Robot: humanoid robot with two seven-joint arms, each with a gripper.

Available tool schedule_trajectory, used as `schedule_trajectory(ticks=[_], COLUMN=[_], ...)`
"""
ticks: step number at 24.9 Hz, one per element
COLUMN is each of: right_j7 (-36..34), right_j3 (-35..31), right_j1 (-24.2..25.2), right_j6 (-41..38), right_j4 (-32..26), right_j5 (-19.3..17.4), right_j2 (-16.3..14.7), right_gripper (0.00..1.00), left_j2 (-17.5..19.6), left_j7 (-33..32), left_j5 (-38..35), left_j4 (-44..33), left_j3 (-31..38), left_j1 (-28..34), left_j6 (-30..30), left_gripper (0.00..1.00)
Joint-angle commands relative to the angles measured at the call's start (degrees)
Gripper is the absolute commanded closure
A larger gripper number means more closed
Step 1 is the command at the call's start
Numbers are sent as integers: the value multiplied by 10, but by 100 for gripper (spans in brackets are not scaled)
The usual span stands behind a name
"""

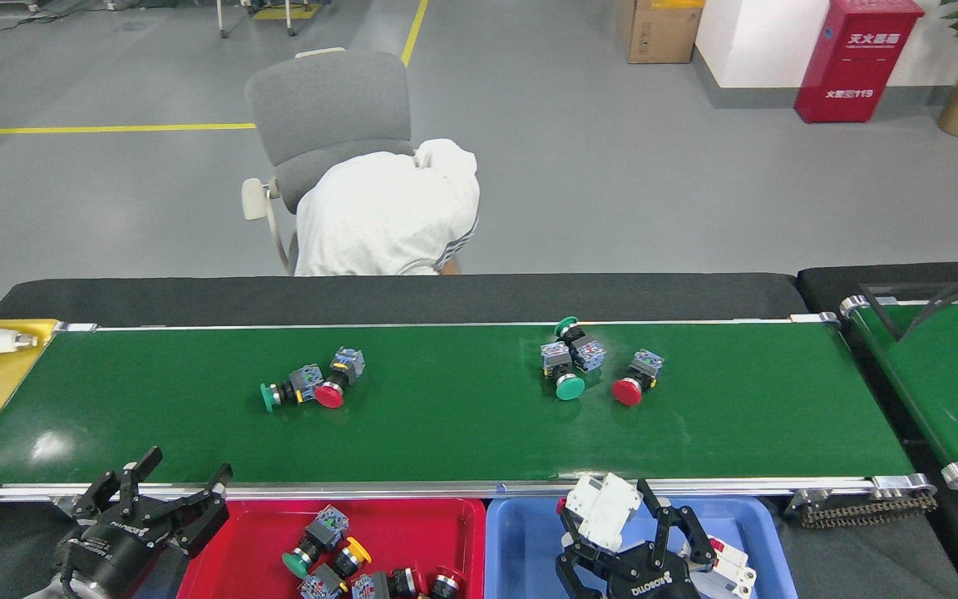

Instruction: Pick switch part from conveyor to tray

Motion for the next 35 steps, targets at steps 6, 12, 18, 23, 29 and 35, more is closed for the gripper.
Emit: schedule_trajectory(ticks=[6, 12, 18, 23, 29, 35], right_j7=[-11, -9, 22, 45, 47, 41], right_j3=[-30, -13, -4, 50, 69, 81], right_j1=[-12, -21, -92, -231, -312, -361], right_j6=[142, 247, 238, 200, 115, 116], right_j4=[-2, 40, 77, 214, 318, 399], right_j5=[5, 30, 34, 13, -71, -97], right_j2=[62, 95, 108, 137, 167, 168], right_gripper=[0, 0, 0, 0, 0, 0], left_j2=[14, 16, 26, 27, 19, 12], left_j7=[6, 20, 38, 66, 66, 80], left_j5=[-2, -4, -4, -4, -4, 0], left_j4=[99, 209, 265, 320, 353, 354], left_j3=[-20, -46, -76, -102, -105, -149], left_j1=[-96, -179, -205, -235, -262, -263], left_j6=[-5, 0, -5, 2, 57, 53], left_gripper=[0, 0, 0, 0, 4, 32])
